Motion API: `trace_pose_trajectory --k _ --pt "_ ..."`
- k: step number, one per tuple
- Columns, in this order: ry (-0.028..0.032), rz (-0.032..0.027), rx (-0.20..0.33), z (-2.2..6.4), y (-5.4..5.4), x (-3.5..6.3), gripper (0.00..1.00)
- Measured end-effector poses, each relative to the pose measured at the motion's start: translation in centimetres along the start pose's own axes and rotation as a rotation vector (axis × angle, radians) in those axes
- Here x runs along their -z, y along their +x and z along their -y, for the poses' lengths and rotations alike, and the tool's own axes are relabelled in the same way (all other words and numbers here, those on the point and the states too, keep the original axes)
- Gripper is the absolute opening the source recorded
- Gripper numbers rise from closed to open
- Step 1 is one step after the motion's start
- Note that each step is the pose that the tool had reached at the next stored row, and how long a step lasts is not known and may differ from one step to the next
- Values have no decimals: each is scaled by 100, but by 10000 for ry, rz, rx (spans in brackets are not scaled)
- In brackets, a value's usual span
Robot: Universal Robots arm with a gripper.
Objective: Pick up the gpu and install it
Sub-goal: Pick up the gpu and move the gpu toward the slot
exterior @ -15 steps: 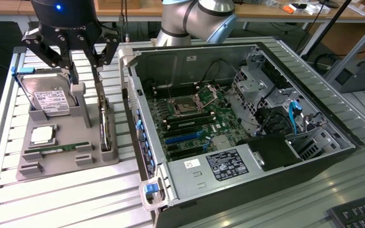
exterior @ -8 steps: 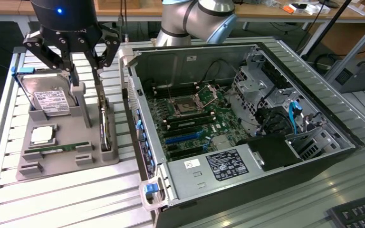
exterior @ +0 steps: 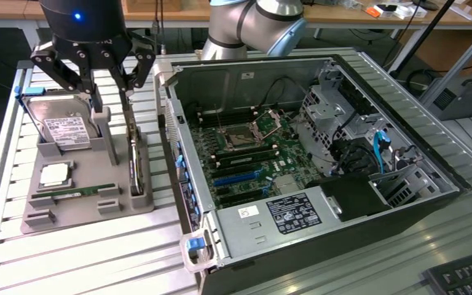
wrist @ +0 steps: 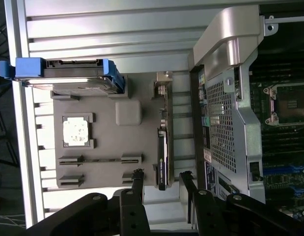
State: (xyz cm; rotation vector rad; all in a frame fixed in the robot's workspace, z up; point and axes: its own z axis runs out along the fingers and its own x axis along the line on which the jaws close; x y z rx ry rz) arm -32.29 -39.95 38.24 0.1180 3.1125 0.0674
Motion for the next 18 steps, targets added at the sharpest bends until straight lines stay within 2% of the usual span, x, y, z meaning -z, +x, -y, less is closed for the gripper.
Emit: trace_pose_trajectory --k 18 --pt "0 -1 0 2 3 -51 42"
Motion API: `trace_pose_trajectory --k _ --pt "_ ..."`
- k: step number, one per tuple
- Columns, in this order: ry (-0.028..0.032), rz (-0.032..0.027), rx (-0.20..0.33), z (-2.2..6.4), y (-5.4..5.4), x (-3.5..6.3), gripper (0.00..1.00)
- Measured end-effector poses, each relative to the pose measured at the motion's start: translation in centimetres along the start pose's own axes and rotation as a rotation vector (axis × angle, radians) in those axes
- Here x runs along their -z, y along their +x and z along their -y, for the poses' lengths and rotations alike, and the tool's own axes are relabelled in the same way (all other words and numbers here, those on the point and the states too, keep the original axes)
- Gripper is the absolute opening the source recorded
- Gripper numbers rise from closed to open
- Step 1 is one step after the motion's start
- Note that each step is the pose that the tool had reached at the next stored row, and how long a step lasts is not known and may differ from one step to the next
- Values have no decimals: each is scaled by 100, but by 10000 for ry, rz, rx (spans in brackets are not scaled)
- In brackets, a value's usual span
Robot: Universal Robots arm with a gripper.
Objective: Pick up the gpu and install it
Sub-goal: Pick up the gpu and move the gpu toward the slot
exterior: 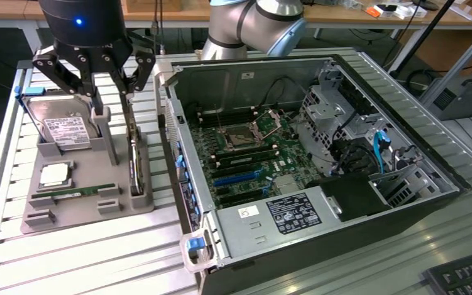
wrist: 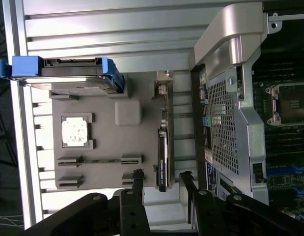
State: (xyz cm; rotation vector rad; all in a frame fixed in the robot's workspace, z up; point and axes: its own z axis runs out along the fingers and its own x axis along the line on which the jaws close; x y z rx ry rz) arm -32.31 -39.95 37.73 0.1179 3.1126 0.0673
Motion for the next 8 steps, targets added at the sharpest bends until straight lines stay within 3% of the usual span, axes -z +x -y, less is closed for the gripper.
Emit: trace_pose_trajectory --k 8 --pt "2 0 0 1 0 -24 42"
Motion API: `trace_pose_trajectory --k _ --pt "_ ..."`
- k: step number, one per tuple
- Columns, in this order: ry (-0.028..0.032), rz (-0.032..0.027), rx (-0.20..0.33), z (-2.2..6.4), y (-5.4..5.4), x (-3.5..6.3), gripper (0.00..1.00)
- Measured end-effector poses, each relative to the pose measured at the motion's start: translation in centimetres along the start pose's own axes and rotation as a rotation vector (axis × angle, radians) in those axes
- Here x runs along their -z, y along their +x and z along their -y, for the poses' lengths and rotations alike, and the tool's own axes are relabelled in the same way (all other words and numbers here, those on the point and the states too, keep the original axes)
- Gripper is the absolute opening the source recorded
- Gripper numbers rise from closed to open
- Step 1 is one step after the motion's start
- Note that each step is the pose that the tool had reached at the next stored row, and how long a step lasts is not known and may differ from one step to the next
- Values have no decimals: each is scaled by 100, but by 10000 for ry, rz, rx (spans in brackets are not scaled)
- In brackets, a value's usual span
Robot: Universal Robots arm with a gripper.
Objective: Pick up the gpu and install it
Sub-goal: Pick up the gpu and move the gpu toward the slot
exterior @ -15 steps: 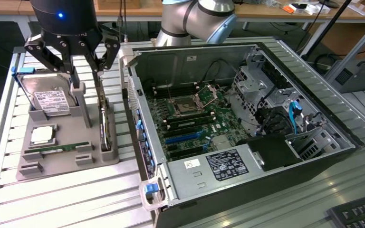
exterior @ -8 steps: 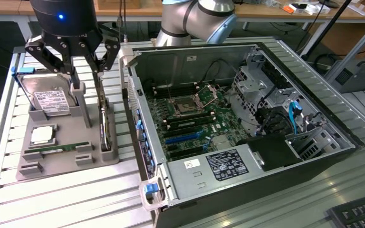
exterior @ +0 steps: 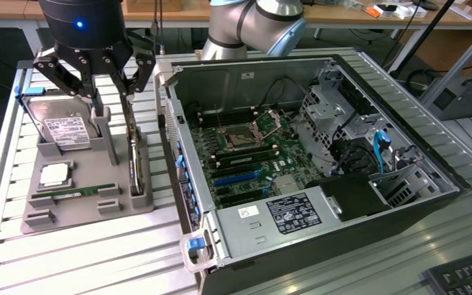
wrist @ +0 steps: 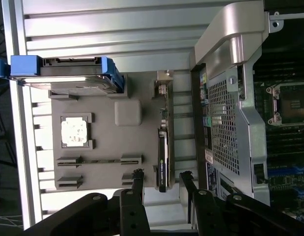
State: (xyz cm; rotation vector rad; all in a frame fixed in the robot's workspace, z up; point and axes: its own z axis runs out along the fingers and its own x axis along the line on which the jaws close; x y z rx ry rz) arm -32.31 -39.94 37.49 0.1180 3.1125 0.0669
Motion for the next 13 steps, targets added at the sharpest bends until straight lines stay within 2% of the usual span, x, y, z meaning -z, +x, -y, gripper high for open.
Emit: trace_pose_trajectory --k 13 --pt "1 1 0 2 1 -37 42"
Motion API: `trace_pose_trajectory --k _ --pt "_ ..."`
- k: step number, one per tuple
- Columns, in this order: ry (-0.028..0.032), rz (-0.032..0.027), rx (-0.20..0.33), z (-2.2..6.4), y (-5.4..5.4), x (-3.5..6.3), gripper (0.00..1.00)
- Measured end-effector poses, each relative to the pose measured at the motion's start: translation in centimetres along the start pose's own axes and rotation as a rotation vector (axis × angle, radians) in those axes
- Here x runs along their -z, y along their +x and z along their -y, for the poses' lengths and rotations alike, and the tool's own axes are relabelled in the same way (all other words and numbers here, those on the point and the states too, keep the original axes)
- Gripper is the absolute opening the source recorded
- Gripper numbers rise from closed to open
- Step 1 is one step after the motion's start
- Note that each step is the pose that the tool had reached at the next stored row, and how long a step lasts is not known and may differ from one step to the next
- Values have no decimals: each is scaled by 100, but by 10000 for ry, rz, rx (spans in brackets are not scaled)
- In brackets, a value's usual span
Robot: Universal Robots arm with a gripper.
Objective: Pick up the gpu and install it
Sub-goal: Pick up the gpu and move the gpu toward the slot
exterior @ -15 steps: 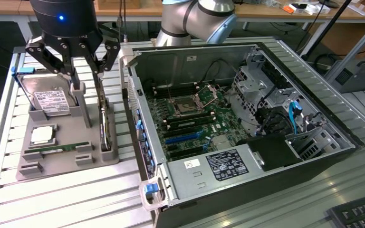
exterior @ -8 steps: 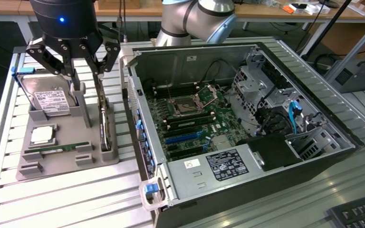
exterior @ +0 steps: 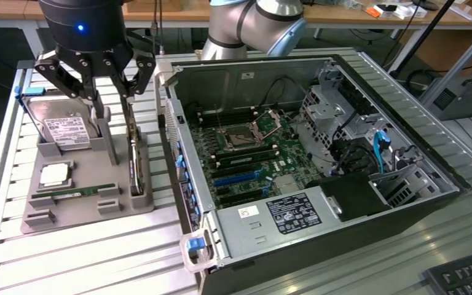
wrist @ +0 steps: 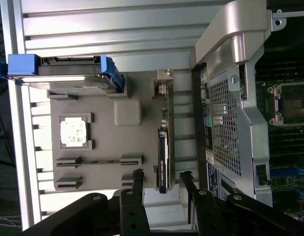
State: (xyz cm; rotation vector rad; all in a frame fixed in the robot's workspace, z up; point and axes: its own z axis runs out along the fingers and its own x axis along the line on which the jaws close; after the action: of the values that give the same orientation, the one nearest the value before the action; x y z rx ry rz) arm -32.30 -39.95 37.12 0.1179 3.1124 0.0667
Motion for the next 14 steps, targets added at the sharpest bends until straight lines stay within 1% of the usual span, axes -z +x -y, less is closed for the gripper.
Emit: trace_pose_trajectory --k 14 --pt "12 1 0 2 1 -41 42"
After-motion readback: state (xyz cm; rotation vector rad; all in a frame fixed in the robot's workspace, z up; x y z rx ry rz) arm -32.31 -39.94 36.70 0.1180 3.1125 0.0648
